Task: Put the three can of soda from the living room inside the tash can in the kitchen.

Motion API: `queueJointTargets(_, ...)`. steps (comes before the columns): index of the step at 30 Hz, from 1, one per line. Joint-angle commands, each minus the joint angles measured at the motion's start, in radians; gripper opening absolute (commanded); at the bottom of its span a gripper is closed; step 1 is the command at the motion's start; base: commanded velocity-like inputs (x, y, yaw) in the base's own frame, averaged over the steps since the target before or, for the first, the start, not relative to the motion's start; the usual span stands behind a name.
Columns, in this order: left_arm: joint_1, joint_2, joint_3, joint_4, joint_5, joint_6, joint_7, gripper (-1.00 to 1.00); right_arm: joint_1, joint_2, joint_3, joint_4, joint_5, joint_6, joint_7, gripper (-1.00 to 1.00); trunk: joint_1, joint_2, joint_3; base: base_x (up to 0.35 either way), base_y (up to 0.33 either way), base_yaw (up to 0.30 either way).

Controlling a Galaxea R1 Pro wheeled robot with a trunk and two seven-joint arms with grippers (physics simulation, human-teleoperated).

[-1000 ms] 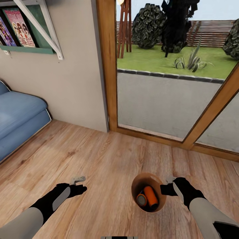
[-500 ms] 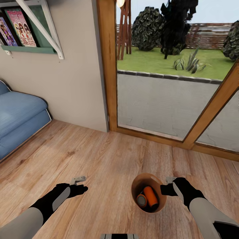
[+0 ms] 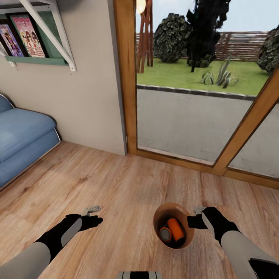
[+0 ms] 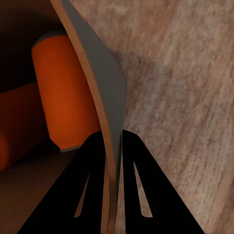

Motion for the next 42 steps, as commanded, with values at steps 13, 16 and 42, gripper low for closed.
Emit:
queueJointTargets(13,0.000,0.000,-0.001,0.000,0.000,-0.001,0.000,1.00,0.001,0.001,-0.007,-0.003,-0.012,-0.012,0.004,1.00,0.037,0.000,0.000,0.000,0.000,0.000)
queueJointTargets(16,0.000,0.000,-0.001,0.000,0.000,-0.002,0.000,1.00,0.001,0.001,-0.007,-0.004,-0.012,-0.012,0.004,1.00,0.037,0.000,0.000,0.000,0.000,0.000)
queueJointTargets(42,0.000,0.000,-0.001,0.000,-0.001,-0.003,-0.020,1.00,0.001,0.002,-0.006,-0.004,-0.011,-0.012,0.004,1.00,0.014,0.042,0.019,0.000,0.000,0.000)
